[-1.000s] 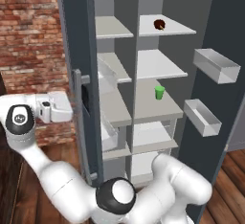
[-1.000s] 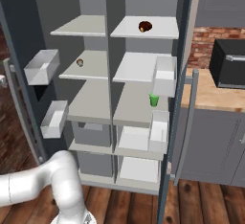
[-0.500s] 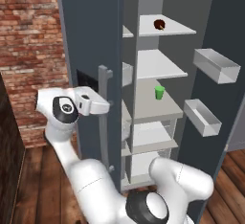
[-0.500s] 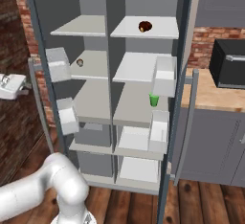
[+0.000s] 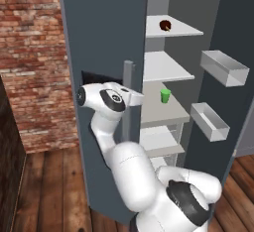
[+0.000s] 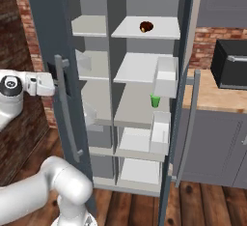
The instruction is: Pick up the frozen steak from the freezer, place it on any shelf in the fridge, and close the fridge and freezer doors when done.
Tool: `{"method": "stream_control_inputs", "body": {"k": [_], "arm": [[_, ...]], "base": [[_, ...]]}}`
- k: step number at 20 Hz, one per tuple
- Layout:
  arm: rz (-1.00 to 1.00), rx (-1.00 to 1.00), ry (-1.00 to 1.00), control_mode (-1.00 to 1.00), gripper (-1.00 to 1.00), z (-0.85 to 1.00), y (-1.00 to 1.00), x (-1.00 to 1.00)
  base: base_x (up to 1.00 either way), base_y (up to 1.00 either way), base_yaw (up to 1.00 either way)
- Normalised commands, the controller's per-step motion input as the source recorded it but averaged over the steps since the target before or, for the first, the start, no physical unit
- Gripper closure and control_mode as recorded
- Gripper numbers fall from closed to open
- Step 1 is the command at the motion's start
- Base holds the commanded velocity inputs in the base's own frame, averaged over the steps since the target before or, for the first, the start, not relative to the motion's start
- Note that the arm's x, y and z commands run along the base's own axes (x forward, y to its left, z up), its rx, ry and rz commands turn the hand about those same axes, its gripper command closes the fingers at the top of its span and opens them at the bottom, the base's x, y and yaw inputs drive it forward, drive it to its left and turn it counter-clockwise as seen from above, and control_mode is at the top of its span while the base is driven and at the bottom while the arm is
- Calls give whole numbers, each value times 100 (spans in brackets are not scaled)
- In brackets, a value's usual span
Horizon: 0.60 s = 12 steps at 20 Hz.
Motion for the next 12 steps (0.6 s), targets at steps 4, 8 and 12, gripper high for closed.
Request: {"method": "stream_control_inputs", "body": {"k": [4, 8, 12], "arm": [[14, 3, 0, -100, -100, 0, -58, 79], [10, 2, 0, -100, -100, 0, -35, 77], [8, 2, 0, -100, -100, 0, -26, 73]], "base": [[0, 0, 0], [0, 0, 0], [0, 0, 0]]}}
